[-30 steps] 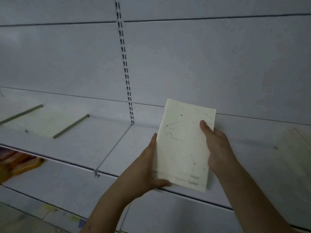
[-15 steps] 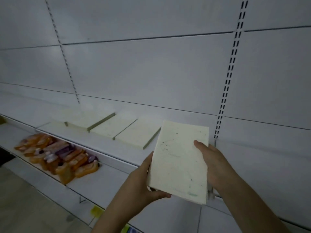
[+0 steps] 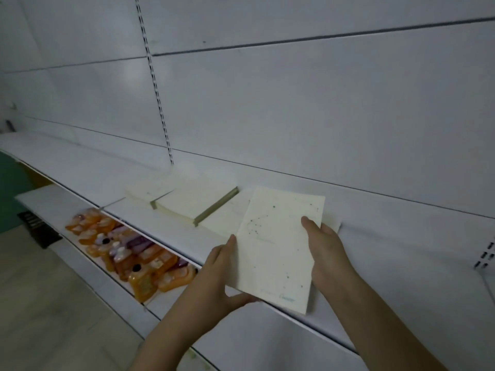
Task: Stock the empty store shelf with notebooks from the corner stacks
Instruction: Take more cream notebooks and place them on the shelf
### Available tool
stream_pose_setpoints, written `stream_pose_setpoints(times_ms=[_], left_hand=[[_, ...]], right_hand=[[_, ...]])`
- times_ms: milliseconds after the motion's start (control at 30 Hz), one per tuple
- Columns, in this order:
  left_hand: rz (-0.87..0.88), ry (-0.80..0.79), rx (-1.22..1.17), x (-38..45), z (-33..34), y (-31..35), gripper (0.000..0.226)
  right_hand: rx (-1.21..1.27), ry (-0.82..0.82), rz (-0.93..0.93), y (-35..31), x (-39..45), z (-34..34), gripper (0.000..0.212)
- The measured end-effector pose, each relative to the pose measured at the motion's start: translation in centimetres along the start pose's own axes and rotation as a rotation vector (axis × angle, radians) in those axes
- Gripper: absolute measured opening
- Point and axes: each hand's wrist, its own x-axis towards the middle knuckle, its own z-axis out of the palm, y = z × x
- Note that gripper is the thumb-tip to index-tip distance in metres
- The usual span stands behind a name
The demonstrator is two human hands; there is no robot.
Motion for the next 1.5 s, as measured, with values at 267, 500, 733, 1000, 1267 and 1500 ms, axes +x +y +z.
stream_pose_setpoints(times_ms=[267,500,733,1000,1267,1500], left_hand=[[-0.002,-0.034,-0.017,7.6,-5.7,-8.2,0.09],[0.128,-0.022,0.072,13.3,-7.1,-12.3,0.084],[0.375,-0.179,0.367,17.7,-7.4,-14.8,0.087],[0.532,-0.27,0.482,19.5,-8.2,-14.9,0.091],[0.503,-0.362,0.493,20.5,-8.0,-14.3,0.111],[0.404,-0.451,0.382,20.8,-7.6,-13.2,0.108]], right_hand=[[-0.059,0.047,0.009,1.6,7.3,8.8,0.018],[-0.549,0.2,-0.068,0.5,10.3,11.8,0.049],[-0.994,0.234,-0.018,1.6,9.7,15.2,0.063],[-0.742,0.341,0.122,-0.1,11.3,16.0,0.071],[-0.659,0.346,0.289,-1.8,13.4,16.4,0.082],[-0.656,0.294,0.333,-1.4,13.7,15.7,0.08]])
